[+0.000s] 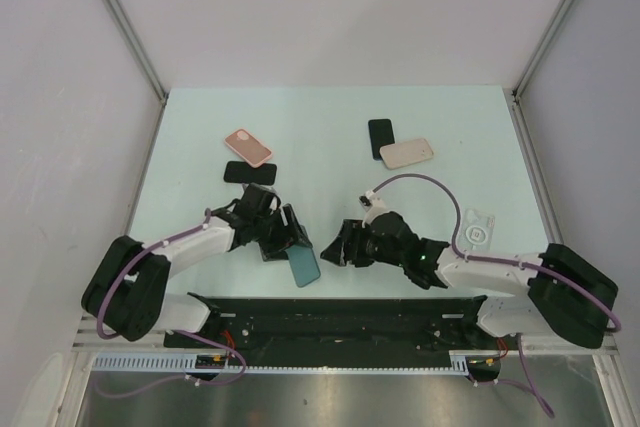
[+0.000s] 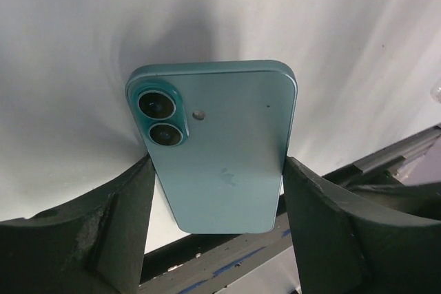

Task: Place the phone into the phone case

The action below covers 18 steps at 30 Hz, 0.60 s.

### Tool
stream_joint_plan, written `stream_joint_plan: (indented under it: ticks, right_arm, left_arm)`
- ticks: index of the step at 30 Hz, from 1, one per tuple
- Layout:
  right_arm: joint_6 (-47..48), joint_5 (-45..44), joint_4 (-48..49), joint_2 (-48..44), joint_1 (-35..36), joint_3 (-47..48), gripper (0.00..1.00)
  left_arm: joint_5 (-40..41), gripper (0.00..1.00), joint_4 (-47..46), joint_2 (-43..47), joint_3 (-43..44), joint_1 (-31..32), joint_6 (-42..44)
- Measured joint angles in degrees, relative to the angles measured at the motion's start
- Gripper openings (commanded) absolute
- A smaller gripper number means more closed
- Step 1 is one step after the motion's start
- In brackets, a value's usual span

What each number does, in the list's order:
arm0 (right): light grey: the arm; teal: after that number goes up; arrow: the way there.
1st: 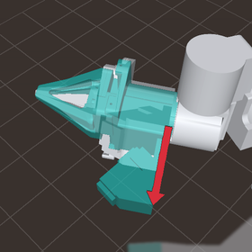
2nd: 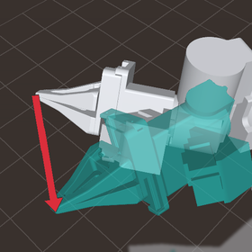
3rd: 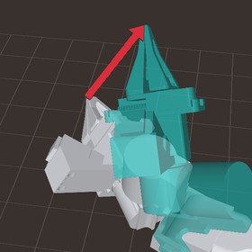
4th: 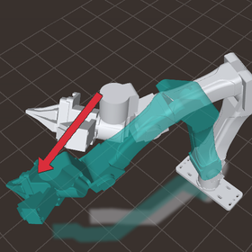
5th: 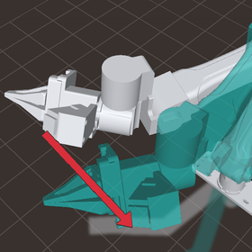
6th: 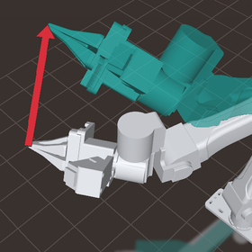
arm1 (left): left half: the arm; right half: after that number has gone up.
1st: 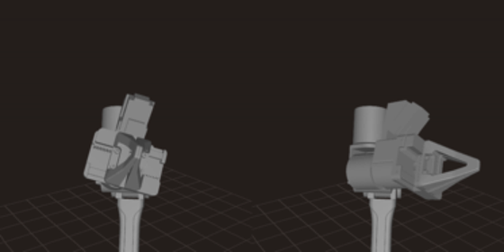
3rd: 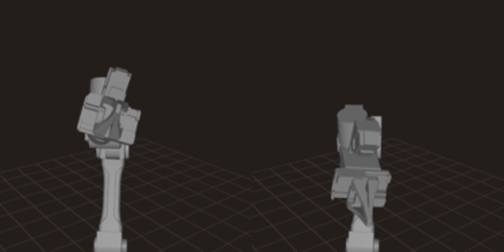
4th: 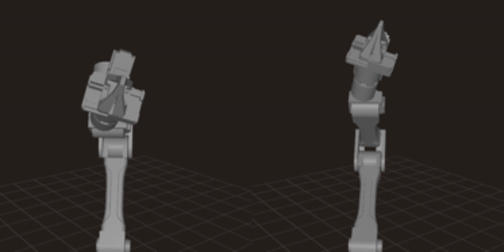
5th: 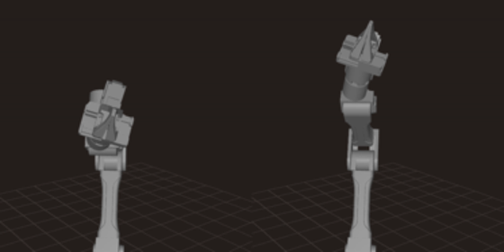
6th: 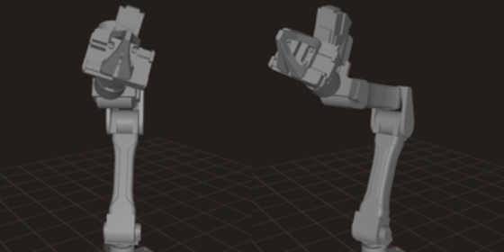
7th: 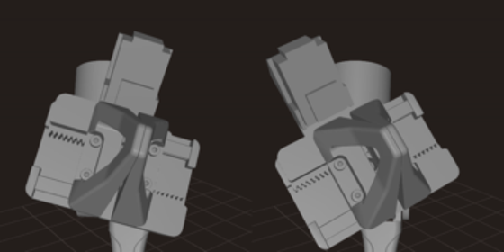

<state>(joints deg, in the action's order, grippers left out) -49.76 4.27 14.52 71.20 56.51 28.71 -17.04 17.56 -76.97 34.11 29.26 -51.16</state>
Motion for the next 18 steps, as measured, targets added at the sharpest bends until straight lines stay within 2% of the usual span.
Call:
stream_joint_plan:
  ticks: [7, 14, 17, 18]
  right_arm:
    - [-2.97, 0.61, 7.72, 9.22, 1.11, 0.0, 0.58]
    - [-4.22, 0.81, 10.97, 12.57, 2.36, -0.09, 0.54]
    - [-4.5, 0.61, 11.54, 12.68, 2.51, -0.09, 0.48]
    - [-4.61, 0.55, 11.69, 12.7, 2.6, -0.09, 0.42]
  left_arm:
    - [-2.86, 0.55, -4.17, 1.75, -2.75, 0.15, -0.44]
    - [-4.72, 0.55, -7.61, 3.32, -4.24, 0.22, -1.07]
    - [-5.73, 0.55, -8.92, 3.87, -4.9, 0.22, -1.46]
    - [-5.9, 0.55, -9.18, 4.0, -4.98, 0.24, -1.46]
